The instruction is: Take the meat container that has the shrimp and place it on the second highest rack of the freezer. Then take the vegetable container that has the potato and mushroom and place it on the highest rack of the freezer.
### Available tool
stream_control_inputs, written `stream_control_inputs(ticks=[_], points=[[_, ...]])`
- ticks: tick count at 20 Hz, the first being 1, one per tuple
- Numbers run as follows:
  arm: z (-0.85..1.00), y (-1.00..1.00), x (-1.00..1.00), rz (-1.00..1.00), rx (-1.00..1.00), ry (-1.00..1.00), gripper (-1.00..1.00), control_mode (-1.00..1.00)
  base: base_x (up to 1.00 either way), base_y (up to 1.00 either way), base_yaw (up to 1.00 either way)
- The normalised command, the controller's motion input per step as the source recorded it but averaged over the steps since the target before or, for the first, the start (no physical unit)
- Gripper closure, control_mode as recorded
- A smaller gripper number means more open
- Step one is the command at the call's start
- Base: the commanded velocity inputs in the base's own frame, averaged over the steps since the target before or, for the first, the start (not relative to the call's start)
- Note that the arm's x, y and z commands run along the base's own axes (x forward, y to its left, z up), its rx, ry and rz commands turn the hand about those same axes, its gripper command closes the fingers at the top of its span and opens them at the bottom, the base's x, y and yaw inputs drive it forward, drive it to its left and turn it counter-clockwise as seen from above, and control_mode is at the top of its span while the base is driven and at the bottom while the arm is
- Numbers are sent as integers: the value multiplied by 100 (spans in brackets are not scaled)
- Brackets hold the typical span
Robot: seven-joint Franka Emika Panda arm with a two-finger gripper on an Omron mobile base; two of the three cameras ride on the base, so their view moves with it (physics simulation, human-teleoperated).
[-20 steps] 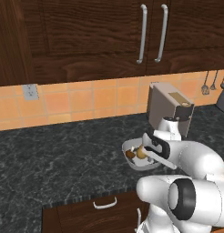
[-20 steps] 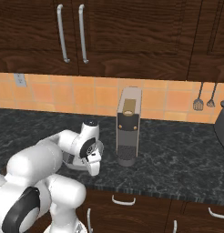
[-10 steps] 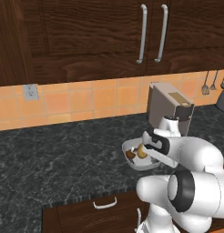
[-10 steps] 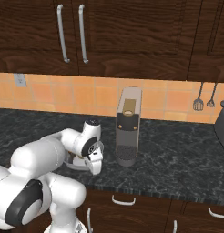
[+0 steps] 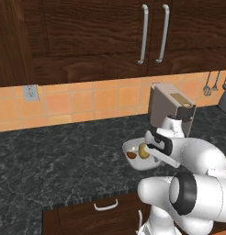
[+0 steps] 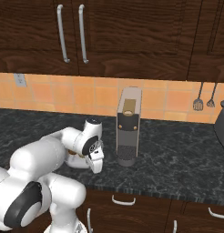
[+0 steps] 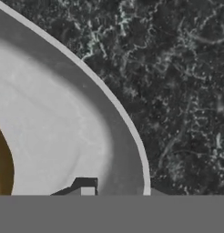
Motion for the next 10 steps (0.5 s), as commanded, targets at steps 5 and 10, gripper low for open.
stream_control_inputs(ticks=[5,10], points=[[34,1,-44,0,0,-19,100,-100,0,0,0],[57,5,-59,0,0,-19,100,-100,0,0,0]])
